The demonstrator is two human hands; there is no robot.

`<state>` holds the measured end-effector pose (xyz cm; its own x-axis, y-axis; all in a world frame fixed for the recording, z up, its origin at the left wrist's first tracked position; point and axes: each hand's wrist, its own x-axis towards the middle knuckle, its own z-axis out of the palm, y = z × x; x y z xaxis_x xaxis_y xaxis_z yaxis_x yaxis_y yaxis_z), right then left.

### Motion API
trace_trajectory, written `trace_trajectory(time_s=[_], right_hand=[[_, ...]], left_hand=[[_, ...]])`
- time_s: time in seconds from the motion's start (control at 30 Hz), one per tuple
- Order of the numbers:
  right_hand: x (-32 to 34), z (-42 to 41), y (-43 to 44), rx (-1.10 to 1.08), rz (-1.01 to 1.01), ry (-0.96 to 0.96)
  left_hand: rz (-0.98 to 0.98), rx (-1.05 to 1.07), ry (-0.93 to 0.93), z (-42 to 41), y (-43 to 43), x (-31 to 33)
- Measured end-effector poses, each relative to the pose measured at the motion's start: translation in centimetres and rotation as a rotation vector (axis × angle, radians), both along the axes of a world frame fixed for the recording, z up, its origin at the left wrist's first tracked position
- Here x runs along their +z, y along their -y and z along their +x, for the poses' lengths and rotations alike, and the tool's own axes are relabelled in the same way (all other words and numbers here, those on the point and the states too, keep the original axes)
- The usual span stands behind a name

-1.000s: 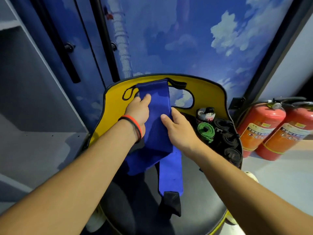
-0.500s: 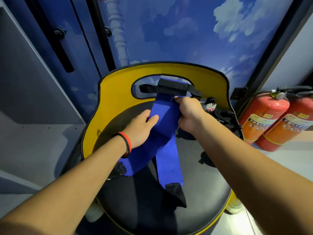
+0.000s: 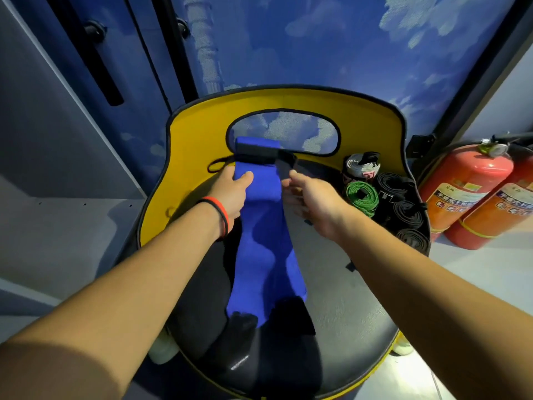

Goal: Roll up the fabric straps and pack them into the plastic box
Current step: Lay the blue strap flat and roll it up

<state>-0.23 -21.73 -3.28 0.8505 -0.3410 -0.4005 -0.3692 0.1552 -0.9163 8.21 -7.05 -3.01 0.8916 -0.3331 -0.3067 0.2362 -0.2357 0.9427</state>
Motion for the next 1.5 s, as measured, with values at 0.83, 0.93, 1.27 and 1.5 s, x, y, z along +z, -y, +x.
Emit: trace_trajectory(time_s=[0.83,0.93,1.27,1.5], right_hand=[[-8.3,-1.2,-0.9,0.077,-0.411,-0.239],[-8.0,-2.0,-1.4,0.166,-0.648,-0.236],[-7.3,-6.8,-2.2,0.203,-0.667,-0.265],[-6.9,-11.9,-3.0,0.279,-0.578,-0.323]], left_hand=[[0.243,0.028,-0.173,-3.2,-3.1,-6.8],[0.235,0.105,-0.191,-4.2,-2.7,-6.8],[0.403,0.05,-0.058,-8.1,-4.3,-6.5],[0.444,-0.103,-0.139,-14.3,-7.3,-6.1]])
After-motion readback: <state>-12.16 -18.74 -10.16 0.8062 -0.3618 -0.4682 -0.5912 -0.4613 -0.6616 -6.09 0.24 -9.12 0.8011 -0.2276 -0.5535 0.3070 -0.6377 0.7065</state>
